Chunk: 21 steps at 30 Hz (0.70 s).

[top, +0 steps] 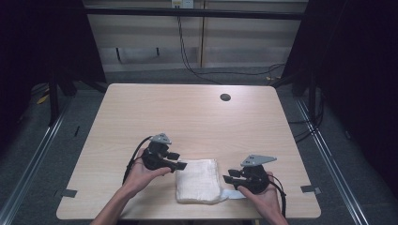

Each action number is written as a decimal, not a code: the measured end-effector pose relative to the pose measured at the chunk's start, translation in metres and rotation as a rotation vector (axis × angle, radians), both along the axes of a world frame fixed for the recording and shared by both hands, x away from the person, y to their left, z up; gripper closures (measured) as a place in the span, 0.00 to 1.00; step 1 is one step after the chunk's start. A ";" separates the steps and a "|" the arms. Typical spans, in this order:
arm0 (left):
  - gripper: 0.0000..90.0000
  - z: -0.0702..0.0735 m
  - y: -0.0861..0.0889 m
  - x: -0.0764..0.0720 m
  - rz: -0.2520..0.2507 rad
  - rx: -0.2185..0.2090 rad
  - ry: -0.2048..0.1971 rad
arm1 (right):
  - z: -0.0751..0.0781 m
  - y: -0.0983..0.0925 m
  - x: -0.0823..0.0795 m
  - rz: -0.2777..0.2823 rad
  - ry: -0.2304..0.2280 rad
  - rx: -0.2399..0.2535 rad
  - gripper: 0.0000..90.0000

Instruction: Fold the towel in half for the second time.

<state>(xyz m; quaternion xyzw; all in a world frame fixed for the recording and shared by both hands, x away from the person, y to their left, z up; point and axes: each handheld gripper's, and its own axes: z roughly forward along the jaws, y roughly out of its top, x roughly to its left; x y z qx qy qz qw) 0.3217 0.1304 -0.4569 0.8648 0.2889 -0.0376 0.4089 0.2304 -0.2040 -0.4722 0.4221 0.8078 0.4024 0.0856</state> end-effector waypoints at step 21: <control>0.39 -0.001 0.100 -0.034 0.173 0.021 -0.033 | 0.023 -0.048 -0.002 -0.133 -0.081 0.060 0.62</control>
